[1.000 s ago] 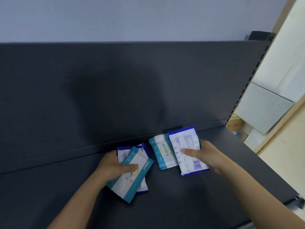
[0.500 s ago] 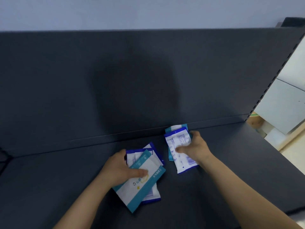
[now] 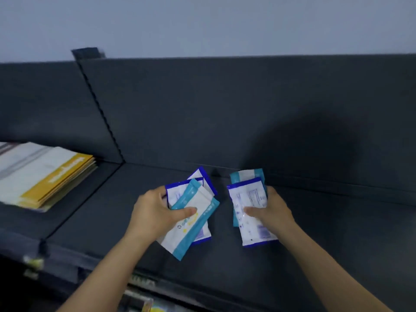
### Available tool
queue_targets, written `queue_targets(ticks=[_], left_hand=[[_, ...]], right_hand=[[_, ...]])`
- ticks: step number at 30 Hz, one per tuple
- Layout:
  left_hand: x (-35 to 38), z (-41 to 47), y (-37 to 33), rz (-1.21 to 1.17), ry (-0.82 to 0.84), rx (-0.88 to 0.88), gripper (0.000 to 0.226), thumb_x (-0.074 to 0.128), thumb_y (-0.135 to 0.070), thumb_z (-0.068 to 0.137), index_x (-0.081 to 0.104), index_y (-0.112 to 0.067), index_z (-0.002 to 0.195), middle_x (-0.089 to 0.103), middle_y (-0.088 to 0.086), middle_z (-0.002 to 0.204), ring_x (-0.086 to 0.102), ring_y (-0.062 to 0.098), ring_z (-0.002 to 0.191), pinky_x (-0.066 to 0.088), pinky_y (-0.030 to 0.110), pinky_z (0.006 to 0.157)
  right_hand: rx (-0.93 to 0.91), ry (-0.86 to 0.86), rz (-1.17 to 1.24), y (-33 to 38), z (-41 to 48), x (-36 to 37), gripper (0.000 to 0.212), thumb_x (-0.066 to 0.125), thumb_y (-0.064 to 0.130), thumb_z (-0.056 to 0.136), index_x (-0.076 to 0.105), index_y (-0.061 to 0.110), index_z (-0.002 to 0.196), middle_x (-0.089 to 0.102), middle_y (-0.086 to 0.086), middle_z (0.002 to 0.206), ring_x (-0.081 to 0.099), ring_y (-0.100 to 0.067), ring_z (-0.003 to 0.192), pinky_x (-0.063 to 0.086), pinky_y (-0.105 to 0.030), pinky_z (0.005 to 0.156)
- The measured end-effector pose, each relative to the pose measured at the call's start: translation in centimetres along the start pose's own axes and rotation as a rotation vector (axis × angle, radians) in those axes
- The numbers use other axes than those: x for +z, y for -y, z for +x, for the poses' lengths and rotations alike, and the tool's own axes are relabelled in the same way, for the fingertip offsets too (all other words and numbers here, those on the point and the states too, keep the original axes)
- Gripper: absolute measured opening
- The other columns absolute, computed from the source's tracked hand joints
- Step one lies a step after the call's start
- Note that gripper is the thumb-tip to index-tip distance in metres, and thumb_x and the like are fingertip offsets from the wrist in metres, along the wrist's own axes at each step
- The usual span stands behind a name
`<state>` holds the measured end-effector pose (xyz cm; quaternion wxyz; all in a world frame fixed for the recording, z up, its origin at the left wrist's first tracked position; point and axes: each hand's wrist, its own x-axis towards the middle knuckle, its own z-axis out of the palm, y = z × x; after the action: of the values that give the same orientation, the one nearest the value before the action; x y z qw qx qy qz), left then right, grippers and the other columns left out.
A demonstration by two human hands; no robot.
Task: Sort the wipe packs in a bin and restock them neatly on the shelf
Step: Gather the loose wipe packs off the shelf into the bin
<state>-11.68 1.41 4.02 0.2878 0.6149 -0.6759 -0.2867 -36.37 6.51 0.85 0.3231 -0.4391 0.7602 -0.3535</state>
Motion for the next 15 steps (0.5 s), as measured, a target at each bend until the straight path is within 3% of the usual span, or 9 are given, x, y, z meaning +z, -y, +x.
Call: queue_targets(ticks=[5,11,15], left_hand=[[-6.1,-5.6,2.2,0.039,-0.24,-0.094,0.036,0.09,-0.039,0.054,0.063,-0.026,0.073,0.069,-0.015,0.07,0.066,0.001,0.062,0.055,0.032,0.057],[-13.2,-12.9,7.5,0.047,-0.466,-0.288,0.037,0.09,-0.042,0.053,0.067,-0.03,0.079,0.07,-0.017,0.068,0.066,-0.001,0.061,0.057,0.034,0.06],[-16.6,-17.9,11.5,0.056,-0.588,-0.393,0.039,0.09,-0.041,0.053,0.067,-0.026,0.081,0.069,-0.015,0.064,0.064,-0.003,0.056,0.05,0.023,0.051]], right_hand=[[-0.231,0.112,0.111,5.0,-2.7,3.3,0.049,0.077,0.023,0.071,0.046,0.033,0.107,0.061,0.01,0.108,0.06,-0.017,0.099,0.048,-0.044,0.091],[-0.435,0.327,0.091,10.8,-7.1,10.9,0.047,0.075,0.025,0.073,0.045,0.031,0.108,0.059,0.009,0.111,0.059,-0.018,0.099,0.047,-0.042,0.091],[-0.536,0.484,0.021,14.2,-10.7,17.0,0.044,0.076,0.026,0.074,0.043,0.03,0.103,0.057,0.006,0.112,0.058,-0.019,0.101,0.047,-0.046,0.09]])
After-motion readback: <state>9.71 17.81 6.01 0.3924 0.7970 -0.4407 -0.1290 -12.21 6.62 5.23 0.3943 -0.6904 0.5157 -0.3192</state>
